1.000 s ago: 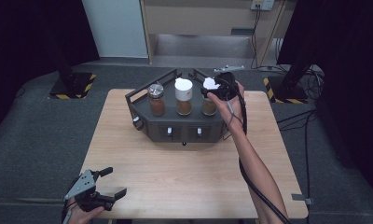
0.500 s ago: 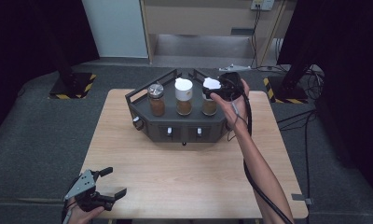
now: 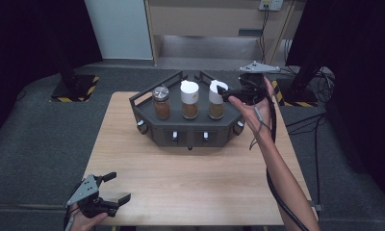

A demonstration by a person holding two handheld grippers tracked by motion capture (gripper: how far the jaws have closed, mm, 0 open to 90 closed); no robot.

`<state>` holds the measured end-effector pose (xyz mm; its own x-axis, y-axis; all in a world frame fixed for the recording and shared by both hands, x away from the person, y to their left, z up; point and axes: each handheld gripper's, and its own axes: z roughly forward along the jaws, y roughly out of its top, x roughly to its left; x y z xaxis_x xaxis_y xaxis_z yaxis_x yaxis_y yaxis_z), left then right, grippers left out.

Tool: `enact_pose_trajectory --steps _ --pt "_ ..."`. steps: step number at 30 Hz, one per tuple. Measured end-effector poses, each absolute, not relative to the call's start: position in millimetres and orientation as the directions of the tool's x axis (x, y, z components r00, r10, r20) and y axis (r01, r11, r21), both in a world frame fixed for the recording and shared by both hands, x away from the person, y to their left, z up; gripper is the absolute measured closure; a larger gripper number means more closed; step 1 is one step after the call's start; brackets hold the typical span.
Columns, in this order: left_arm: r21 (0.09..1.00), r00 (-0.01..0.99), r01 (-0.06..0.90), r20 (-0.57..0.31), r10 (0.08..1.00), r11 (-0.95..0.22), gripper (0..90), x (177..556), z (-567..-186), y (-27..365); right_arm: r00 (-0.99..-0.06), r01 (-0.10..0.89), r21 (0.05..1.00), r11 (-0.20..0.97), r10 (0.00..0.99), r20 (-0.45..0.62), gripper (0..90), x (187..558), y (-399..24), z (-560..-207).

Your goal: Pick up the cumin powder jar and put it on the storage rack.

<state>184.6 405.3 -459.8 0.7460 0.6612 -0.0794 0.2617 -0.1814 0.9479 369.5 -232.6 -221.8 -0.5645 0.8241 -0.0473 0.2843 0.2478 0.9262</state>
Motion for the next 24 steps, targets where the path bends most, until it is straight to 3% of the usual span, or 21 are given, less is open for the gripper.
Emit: enact_pose_trajectory --steps 24 --pt "0.946 0.745 0.265 -0.079 0.663 -0.185 0.7 184.0 -460.1 405.1 -0.633 0.198 0.948 0.248 0.771 -0.070 6.2 299.6 -260.6 -235.0"
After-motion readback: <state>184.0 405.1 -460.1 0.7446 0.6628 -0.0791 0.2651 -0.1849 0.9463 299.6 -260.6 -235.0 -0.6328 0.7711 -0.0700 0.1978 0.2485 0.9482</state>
